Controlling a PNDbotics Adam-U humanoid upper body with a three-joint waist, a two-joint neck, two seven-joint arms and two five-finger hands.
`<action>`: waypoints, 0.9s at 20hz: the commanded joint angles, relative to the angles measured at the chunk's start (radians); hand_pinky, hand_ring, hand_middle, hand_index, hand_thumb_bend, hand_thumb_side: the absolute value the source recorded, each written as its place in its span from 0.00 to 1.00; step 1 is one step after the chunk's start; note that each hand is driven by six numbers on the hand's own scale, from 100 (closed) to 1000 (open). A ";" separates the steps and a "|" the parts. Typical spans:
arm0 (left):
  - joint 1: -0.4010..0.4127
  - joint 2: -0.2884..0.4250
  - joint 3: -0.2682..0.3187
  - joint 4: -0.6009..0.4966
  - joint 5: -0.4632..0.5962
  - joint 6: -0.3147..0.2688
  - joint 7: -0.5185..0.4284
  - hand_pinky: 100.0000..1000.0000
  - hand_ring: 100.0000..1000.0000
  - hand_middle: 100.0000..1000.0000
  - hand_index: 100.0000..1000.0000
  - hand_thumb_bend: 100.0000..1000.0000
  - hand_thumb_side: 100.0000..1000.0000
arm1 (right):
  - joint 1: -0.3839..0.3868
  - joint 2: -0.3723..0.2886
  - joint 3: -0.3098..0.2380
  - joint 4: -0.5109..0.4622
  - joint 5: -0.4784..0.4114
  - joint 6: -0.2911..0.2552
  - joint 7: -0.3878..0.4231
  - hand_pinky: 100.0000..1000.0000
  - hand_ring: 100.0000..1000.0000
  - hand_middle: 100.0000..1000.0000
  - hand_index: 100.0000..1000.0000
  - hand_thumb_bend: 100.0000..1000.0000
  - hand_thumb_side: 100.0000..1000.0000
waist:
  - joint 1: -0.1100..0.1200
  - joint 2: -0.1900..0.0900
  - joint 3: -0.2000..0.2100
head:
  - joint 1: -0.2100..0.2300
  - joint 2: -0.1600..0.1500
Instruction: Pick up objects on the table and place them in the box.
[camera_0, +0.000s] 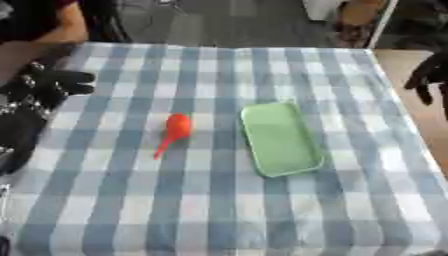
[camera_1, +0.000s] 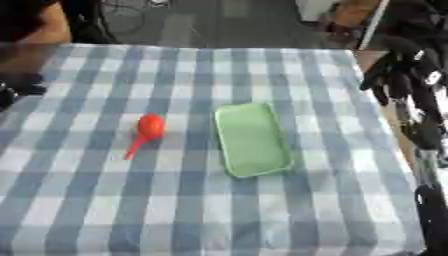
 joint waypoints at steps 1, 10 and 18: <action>-0.009 0.014 0.000 -0.014 -0.003 -0.002 -0.003 0.80 0.80 1.00 0.80 0.80 0.78 | -0.017 -0.030 -0.007 -0.009 -0.003 -0.002 -0.001 0.00 0.39 0.47 0.88 0.00 0.59 | 0.001 -0.006 0.000 | 0.004 0.001; -0.009 0.014 0.000 -0.014 -0.006 -0.003 -0.005 0.81 0.80 1.00 0.79 0.80 0.78 | -0.017 -0.030 -0.008 -0.009 -0.003 -0.003 -0.001 0.00 0.39 0.47 0.88 0.00 0.59 | 0.001 -0.006 0.000 | 0.000 0.001; -0.054 0.094 0.010 -0.014 -0.337 -0.191 0.049 0.84 0.83 0.96 0.81 0.87 0.72 | -0.016 -0.031 -0.006 -0.006 -0.003 -0.004 0.002 0.00 0.39 0.46 0.88 0.00 0.59 | 0.002 -0.008 0.000 | 0.002 0.001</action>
